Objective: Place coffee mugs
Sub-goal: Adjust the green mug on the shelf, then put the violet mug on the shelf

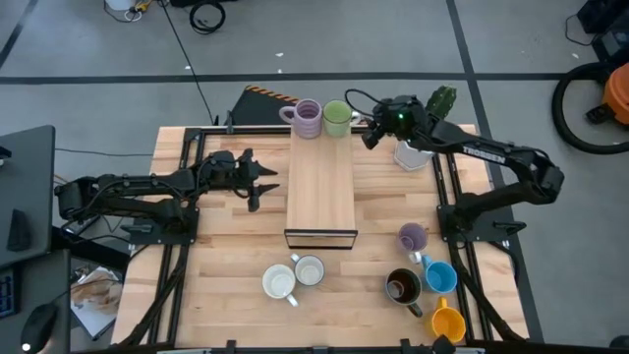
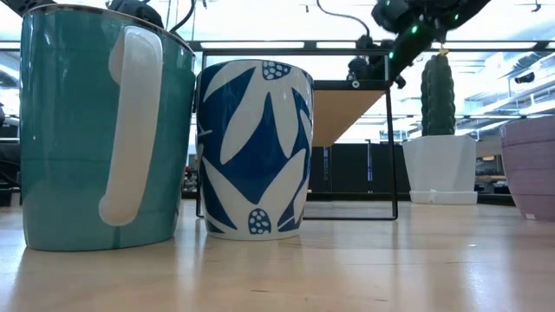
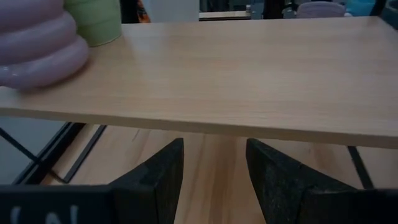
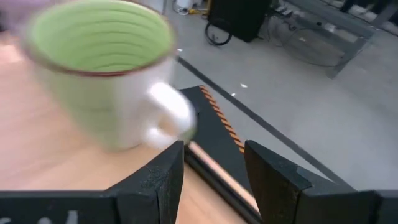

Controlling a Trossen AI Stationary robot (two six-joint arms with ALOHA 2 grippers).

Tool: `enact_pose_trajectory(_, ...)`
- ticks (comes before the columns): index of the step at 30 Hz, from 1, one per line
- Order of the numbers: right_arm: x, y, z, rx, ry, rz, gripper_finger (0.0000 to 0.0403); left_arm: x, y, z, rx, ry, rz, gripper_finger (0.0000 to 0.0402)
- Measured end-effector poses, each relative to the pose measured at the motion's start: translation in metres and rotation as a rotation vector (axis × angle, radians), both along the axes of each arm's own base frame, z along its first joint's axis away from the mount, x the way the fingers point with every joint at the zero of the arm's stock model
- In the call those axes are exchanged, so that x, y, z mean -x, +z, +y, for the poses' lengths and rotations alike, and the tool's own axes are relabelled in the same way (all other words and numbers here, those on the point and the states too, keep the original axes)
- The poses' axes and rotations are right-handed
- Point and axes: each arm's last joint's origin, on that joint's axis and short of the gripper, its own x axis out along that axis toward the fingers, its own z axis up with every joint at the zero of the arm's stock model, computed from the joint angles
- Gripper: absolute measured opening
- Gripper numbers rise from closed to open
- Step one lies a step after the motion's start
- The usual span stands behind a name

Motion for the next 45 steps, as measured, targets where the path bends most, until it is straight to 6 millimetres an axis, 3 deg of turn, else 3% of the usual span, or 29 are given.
enact_pose_trajectory(4,-0.006,0.008,0.03,-0.045,0.108,0.033,0.0175,0.0,-0.001,0.0,0.058,0.008,-0.008,0.018)
enact_pose_trajectory(13,-0.02,0.009,0.119,-0.209,0.345,0.172,0.0174,0.0,-0.002,-0.003,0.202,-0.015,-0.02,0.018)
enact_pose_trajectory(18,-0.013,0.01,0.157,-0.376,0.329,0.217,0.0173,0.0,-0.002,-0.003,0.263,-0.013,-0.032,0.018)
enact_pose_trajectory(23,-0.007,0.002,0.186,-0.538,0.202,0.361,0.0173,0.0,-0.002,-0.004,0.34,-0.021,-0.043,0.018)
enact_pose_trajectory(33,-0.01,-0.012,0.215,-0.807,0.049,0.532,0.0181,-0.001,-0.002,-0.008,0.38,-0.048,-0.043,0.018)
enact_pose_trajectory(45,-0.01,-0.039,0.23,-0.854,-0.04,0.703,0.0234,-0.002,-0.005,-0.016,0.389,-0.075,-0.005,0.018)
